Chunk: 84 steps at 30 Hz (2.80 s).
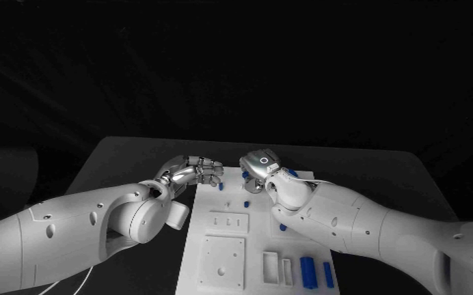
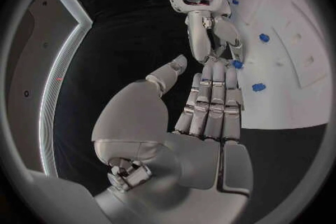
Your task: Assemble the parts on the task board
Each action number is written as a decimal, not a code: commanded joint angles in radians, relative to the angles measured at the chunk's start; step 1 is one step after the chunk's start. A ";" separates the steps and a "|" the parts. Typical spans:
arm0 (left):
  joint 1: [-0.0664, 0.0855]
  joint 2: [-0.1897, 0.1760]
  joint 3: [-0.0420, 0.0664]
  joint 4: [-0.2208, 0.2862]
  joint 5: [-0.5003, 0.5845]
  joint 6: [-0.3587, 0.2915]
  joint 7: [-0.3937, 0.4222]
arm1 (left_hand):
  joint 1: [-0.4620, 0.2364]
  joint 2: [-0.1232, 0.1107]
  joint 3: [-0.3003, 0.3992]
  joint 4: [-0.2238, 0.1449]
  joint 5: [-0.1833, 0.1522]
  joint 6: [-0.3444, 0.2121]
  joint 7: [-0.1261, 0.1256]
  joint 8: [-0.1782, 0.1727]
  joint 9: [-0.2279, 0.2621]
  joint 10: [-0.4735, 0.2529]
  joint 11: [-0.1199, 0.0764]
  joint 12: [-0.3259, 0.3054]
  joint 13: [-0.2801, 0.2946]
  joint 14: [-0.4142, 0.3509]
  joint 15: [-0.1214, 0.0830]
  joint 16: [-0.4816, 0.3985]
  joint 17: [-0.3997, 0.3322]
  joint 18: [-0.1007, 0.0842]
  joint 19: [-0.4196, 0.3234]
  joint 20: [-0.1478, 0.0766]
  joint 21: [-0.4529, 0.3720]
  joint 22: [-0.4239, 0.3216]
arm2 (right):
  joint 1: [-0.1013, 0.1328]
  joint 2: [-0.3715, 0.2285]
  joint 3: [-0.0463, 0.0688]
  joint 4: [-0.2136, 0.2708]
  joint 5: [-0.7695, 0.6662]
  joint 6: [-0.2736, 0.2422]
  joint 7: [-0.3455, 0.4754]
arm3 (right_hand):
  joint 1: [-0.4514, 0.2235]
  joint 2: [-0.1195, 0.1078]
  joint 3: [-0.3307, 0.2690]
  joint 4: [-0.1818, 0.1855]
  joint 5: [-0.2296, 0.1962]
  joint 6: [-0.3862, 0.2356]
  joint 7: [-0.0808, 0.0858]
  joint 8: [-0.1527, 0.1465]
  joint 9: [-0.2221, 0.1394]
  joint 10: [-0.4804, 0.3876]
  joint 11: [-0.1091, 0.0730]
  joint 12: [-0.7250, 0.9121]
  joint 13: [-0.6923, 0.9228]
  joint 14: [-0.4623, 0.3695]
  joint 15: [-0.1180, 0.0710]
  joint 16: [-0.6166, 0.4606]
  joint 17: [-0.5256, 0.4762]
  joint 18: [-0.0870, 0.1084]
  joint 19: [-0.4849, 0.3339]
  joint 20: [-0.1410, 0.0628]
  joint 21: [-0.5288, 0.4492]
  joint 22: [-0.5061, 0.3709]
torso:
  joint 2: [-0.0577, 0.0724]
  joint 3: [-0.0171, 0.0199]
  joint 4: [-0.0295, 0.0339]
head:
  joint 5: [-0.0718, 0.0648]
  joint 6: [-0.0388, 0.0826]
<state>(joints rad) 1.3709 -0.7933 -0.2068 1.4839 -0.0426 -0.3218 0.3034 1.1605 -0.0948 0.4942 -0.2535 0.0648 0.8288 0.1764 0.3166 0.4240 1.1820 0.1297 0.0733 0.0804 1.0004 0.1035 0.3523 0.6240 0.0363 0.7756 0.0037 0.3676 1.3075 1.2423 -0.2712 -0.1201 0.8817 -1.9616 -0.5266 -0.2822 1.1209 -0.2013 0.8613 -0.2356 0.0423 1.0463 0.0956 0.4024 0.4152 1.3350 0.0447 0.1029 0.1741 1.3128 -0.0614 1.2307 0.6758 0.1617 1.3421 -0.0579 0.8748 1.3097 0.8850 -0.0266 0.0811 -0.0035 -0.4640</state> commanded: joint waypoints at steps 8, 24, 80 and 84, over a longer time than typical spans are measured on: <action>0.002 0.005 0.001 -0.002 -0.004 0.006 0.004 | -0.012 -0.001 -0.002 -0.007 0.000 -0.005 0.002 -0.005 0.001 -0.008 -0.001 -0.005 -0.001 -0.003 0.001 -0.007 0.002 0.014 -0.006 0.000 0.005 0.023 | 0.001 0.004 -0.001 -0.014 0.039 0.015 0.021 | 0.010 -0.009 0.008 0.006 0.007 -0.001 0.006 -0.004 0.040 -0.003 0.002 -0.014 0.001 -0.008 -0.004 0.003 -0.005 0.100 0.002 -0.010 0.005 0.018 | 0.001 -0.0013 -0.0039 | 0.003 -0.003; 0.002 0.001 0.001 -0.004 -0.004 0.004 0.003 | -0.014 -0.002 0.000 -0.009 0.000 -0.006 0.003 -0.006 0.002 -0.009 0.001 -0.005 -0.001 -0.003 0.001 -0.008 0.003 0.014 -0.007 0.000 0.006 0.022 | 0.008 -0.020 -0.001 0.024 0.098 -0.041 0.047 | -0.011 -0.095 -0.057 0.048 0.008 -0.129 0.063 -0.073 0.009 -0.191 0.067 -0.040 -0.058 -0.010 0.059 0.005 -0.024 0.098 -0.006 0.016 -0.014 0.005 | 0.002 -0.0005 -0.0049 | 0.007 -0.001; 0.000 -0.012 0.001 -0.042 -0.030 0.039 0.029 | -0.019 0.000 0.003 -0.013 -0.001 -0.006 0.003 -0.005 0.003 -0.009 0.003 -0.005 -0.001 -0.002 0.001 -0.011 0.007 0.014 -0.008 0.001 0.008 0.023 | 0.015 -0.262 0.064 0.110 0.392 0.193 0.167 | -0.046 -0.059 -0.239 0.028 0.090 -0.223 0.051 -0.144 -0.001 -0.098 -0.013 1.058 1.087 -0.032 -0.017 0.151 0.112 0.100 -0.013 -0.040 0.145 0.023 | -0.017 0.0280 -0.0371 | 0.014 -0.001; 0.000 -0.014 0.001 -0.039 -0.030 0.040 0.029 | -0.019 0.000 0.003 -0.013 -0.001 -0.006 0.003 -0.005 0.003 -0.009 0.003 -0.005 -0.001 -0.002 0.001 -0.011 0.007 0.014 -0.008 0.001 0.008 0.023 | 0.012 -0.260 0.064 0.107 0.392 0.199 0.166 | -0.047 -0.058 -0.239 0.028 0.089 -0.223 0.051 -0.144 -0.001 -0.098 -0.013 1.059 1.088 -0.033 -0.017 0.151 0.113 0.100 -0.013 -0.040 0.147 0.023 | -0.016 0.0285 -0.0380 | 0.017 -0.006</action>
<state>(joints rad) 1.3701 -0.8074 -0.2071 1.4406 -0.0677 -0.2992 0.3191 1.1526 -0.0947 0.4966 -0.2613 0.0648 0.8288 0.1764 0.3166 0.4260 1.1785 0.1333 0.0733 0.0804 1.0005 0.1035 0.3484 0.6302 0.0300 0.7756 0.0037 0.3714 1.3074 1.2544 -0.5326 -0.0564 0.9897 -1.5569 -0.3534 -0.1239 1.0792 -0.2656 0.6250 -0.2042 0.1355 0.8279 0.1479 0.2610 0.4147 1.2331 0.0320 1.1568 1.2610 1.2825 -0.0839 1.3778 0.7879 0.1686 1.3293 -0.0919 1.0166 1.3097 0.8683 0.0022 0.0433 0.0113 -0.4661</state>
